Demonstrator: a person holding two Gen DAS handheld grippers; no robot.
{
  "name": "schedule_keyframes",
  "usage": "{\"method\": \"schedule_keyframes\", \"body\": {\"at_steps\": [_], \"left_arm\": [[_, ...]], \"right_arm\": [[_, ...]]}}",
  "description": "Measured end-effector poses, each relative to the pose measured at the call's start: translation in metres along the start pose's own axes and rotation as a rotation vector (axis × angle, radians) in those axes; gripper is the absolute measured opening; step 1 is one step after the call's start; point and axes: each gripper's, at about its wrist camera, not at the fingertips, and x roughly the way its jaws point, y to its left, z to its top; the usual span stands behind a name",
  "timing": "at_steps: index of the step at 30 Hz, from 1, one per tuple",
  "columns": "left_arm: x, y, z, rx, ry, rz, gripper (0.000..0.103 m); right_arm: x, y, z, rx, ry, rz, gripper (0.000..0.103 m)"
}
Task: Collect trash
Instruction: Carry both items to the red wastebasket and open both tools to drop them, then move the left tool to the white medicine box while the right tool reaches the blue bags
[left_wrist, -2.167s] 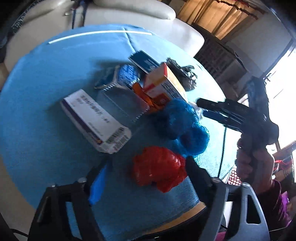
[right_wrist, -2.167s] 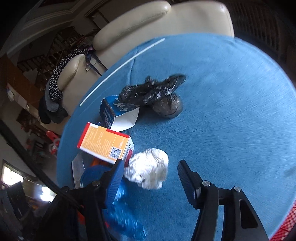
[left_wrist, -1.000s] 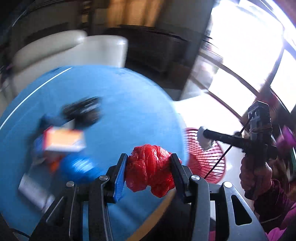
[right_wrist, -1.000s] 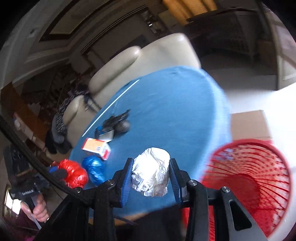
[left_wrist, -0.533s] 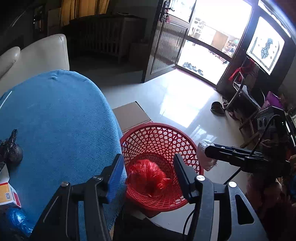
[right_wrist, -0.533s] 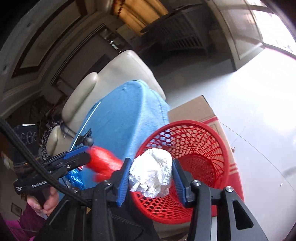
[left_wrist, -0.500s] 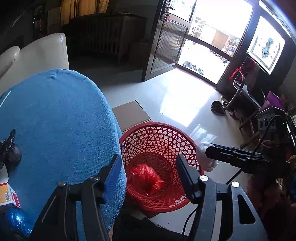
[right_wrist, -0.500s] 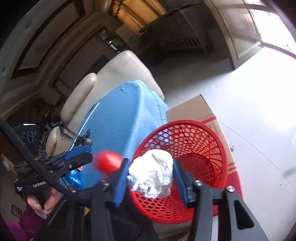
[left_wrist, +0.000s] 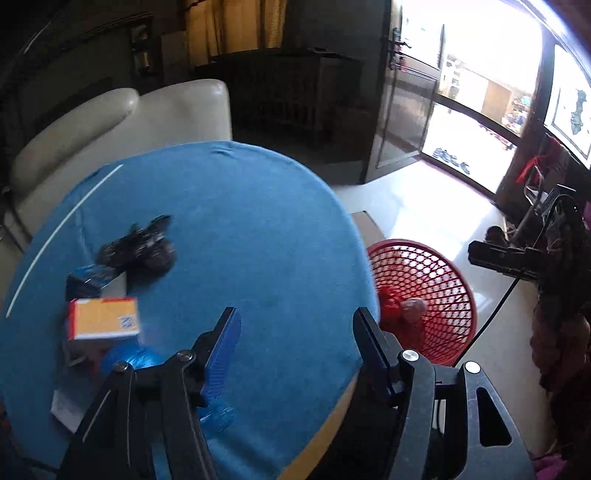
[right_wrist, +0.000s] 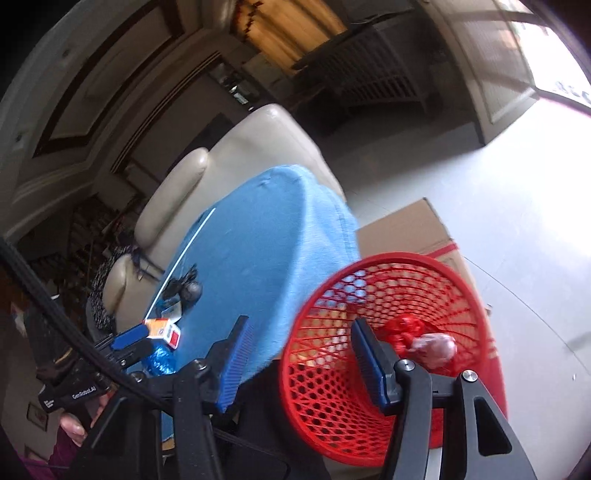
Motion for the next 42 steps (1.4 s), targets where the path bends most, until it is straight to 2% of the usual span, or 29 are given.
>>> {"method": "schedule_keyframes", "body": {"at_steps": [6, 12, 17, 22, 27, 31, 34, 36, 38, 42], "left_arm": [[-0.045, 0.104, -0.061, -0.224, 0.002, 0.225, 0.068], [-0.076, 0.185, -0.100, -0.456, -0.009, 0.359, 0.068], [-0.080, 0.215, -0.113, -0.591, -0.018, 0.337, 0.069], [-0.050, 0.242, -0.119, -0.702, 0.040, 0.302, 0.070], [-0.023, 0.278, -0.129, -0.862, 0.104, 0.259, 0.070], [-0.008, 0.292, -0.127, -0.937, 0.123, 0.243, 0.070], [0.005, 0.297, -0.125, -0.956, 0.148, 0.240, 0.070], [0.012, 0.300, -0.124, -0.980, 0.154, 0.216, 0.065], [0.017, 0.299, -0.125, -0.992, 0.167, 0.203, 0.053], [0.026, 0.295, -0.124, -0.994, 0.177, 0.210, 0.049]], "right_arm": [[0.040, 0.054, -0.004, -0.109, 0.072, 0.081, 0.059], [0.086, 0.122, -0.018, -0.224, 0.175, 0.184, 0.059], [0.121, 0.183, -0.040, -0.330, 0.266, 0.262, 0.059], [0.150, 0.223, -0.058, -0.402, 0.334, 0.295, 0.059], [0.182, 0.241, -0.065, -0.419, 0.394, 0.296, 0.059], [0.205, 0.253, -0.070, -0.432, 0.428, 0.279, 0.059], [0.221, 0.259, -0.075, -0.430, 0.451, 0.269, 0.059], [0.230, 0.263, -0.079, -0.433, 0.462, 0.260, 0.059], [0.237, 0.264, -0.083, -0.438, 0.465, 0.241, 0.059], [0.247, 0.270, -0.090, -0.446, 0.474, 0.250, 0.058]]}}
